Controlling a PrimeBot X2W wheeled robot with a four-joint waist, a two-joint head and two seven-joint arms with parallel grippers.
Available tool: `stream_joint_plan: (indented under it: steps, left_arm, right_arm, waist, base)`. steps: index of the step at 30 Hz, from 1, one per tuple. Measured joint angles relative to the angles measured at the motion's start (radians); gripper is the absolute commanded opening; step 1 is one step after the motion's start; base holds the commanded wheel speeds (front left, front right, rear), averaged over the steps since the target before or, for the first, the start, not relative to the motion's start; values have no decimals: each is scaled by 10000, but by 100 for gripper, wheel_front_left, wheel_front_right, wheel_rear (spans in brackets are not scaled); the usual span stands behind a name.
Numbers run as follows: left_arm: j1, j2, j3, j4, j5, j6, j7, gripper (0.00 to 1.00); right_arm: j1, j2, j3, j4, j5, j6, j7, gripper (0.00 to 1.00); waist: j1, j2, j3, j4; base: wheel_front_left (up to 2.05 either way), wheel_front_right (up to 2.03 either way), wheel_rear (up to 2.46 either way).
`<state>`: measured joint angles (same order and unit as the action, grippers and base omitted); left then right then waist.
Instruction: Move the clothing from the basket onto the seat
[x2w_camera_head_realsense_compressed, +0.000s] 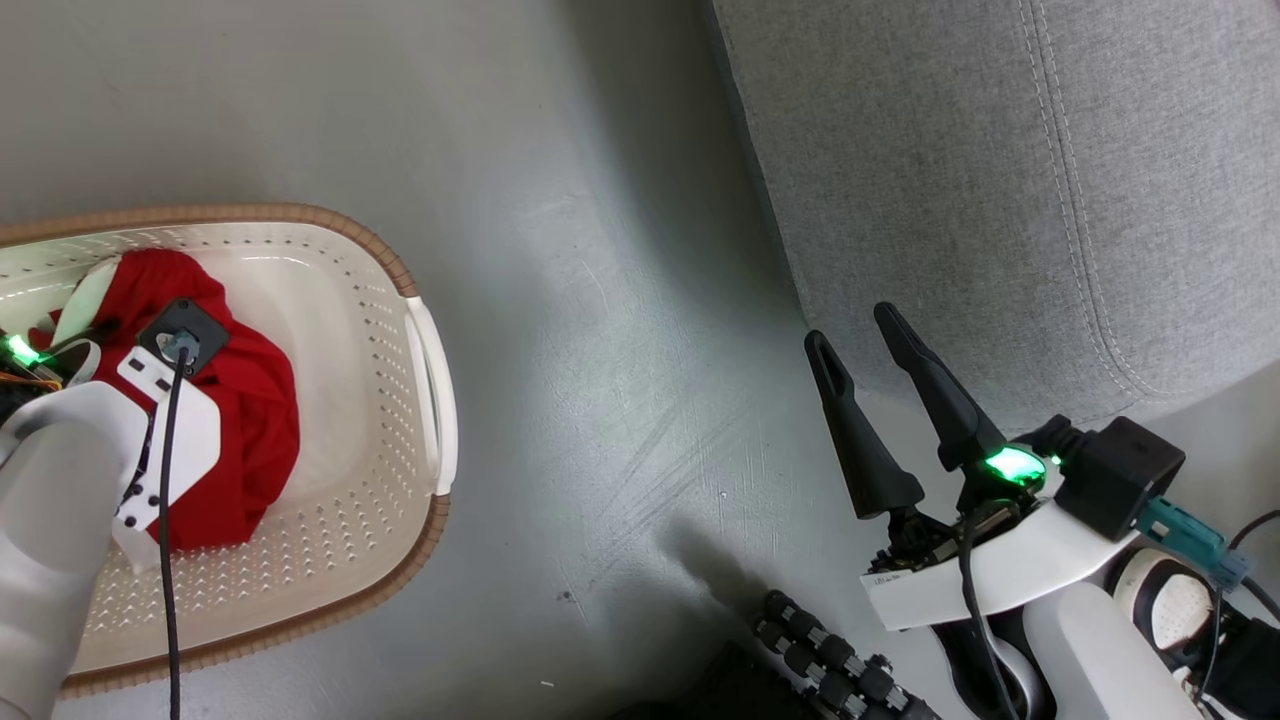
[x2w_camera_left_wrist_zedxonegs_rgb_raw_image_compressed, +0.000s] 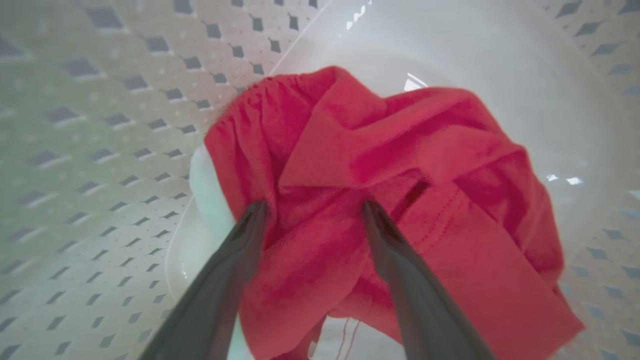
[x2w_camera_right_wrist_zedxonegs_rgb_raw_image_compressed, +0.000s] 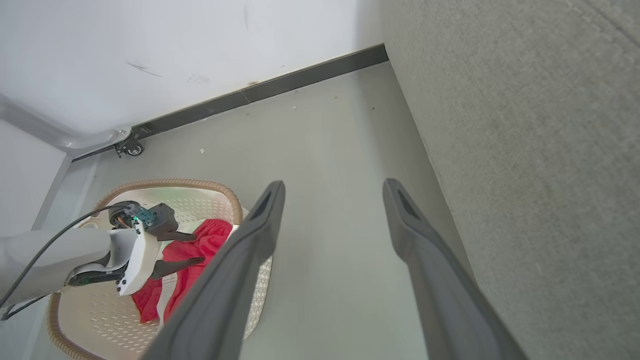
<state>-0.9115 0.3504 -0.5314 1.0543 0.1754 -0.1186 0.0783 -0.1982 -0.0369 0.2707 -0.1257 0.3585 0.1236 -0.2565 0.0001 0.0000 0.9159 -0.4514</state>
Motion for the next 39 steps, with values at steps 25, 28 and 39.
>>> stream_joint_plan:
  steps: [25, 28, 39]
  left_arm:
    - [-267, -267, -267, 884, -42, -46, 236, 0]
    - [-295, -267, -278, 968, -59, -46, 171, 0]
    - [-532, -303, -337, 1191, -86, -86, 4, 0]
  right_arm:
    - [-183, 0, -31, 23, 25, 0, 0, 100]
    - [-394, 0, -59, 27, 25, 0, 0, 100]
    - [-1136, -2, -337, -40, 25, 0, 0, 100]
  waist:
    - [0, 0, 118, -94]
    - [-1, 0, 108, -99]
    - [0, 0, -98, -103]
  base:
    - [0, 0, 0]
    - [0, 0, 0]
    - [0, 0, 0]
